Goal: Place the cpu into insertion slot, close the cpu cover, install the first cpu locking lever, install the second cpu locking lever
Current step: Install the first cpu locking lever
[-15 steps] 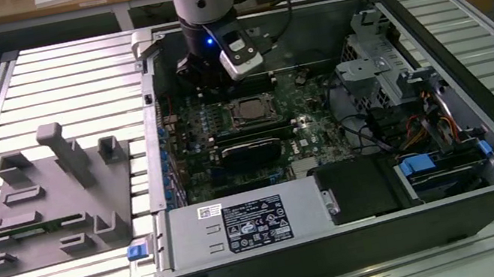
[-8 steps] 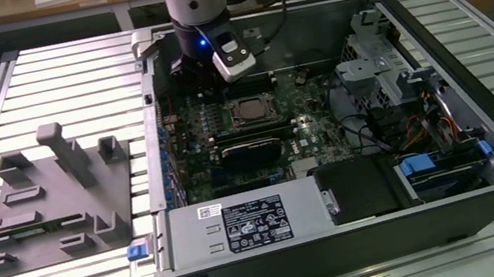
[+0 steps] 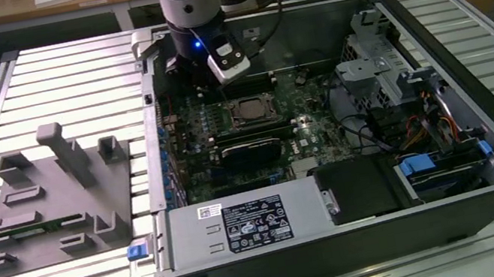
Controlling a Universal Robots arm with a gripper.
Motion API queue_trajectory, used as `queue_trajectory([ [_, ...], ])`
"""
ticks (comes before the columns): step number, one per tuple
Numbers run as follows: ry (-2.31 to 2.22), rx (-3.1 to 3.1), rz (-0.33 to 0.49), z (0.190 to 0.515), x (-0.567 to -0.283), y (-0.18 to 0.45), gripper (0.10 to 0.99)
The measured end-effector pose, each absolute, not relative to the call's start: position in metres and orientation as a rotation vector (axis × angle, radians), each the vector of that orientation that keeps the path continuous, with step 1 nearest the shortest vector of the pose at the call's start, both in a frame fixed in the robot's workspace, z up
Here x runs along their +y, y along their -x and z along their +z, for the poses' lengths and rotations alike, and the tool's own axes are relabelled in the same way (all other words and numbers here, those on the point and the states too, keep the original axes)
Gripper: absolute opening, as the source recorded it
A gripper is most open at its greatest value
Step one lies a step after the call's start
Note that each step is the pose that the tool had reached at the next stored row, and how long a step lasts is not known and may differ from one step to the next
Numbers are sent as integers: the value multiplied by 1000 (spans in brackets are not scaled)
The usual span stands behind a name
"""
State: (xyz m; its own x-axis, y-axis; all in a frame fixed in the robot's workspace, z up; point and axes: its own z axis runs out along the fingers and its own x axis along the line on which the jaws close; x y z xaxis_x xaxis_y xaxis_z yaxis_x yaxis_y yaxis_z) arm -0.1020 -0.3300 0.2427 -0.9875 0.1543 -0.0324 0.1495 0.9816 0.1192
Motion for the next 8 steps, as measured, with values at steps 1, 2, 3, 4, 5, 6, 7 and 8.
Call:
queue_trajectory([
  [1, -237, 3086, 197, 243, -330, 103, 106],
  [2, -237, 3085, 215, 243, -330, 103, 106],
  [3, -238, 3085, 235, 243, -330, 103, 106],
  [4, -238, 3084, 255, 243, -330, 104, 106],
  [5, -238, 3083, 277, 243, -330, 104, 106],
  [6, -239, 3082, 296, 243, -330, 104, 106],
  [7, -239, 3081, 315, 243, -330, 105, 106],
  [8, -239, 3081, 331, 243, -330, 105, 106],
])
